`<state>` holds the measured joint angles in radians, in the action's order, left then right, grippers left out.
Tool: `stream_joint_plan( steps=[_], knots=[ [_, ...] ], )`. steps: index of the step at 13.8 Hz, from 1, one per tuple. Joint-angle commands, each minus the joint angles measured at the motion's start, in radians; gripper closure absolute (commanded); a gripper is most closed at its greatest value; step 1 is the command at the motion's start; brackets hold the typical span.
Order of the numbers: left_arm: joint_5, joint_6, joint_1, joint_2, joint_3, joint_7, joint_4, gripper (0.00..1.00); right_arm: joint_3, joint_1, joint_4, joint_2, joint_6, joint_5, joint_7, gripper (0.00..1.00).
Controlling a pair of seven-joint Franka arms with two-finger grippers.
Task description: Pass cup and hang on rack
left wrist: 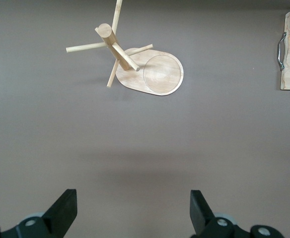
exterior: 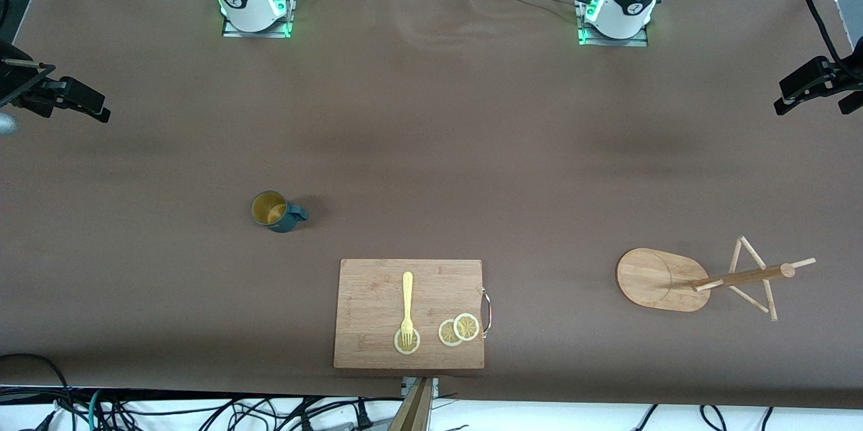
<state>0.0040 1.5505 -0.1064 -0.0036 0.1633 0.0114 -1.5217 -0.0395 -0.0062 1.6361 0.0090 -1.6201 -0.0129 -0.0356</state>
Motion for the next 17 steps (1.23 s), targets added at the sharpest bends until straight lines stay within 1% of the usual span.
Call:
stream_joint_plan(
  steps=[1, 17],
  knots=[
    [-0.019, -0.017, 0.007, 0.011, -0.001, 0.001, 0.031, 0.00, 0.010, -0.011, -0.001, -0.001, -0.004, -0.012, 0.002, 0.00],
    [-0.019, -0.027, 0.007, 0.011, -0.001, 0.002, 0.028, 0.00, 0.012, -0.009, 0.001, 0.000, 0.003, -0.007, 0.016, 0.00]
  ],
)
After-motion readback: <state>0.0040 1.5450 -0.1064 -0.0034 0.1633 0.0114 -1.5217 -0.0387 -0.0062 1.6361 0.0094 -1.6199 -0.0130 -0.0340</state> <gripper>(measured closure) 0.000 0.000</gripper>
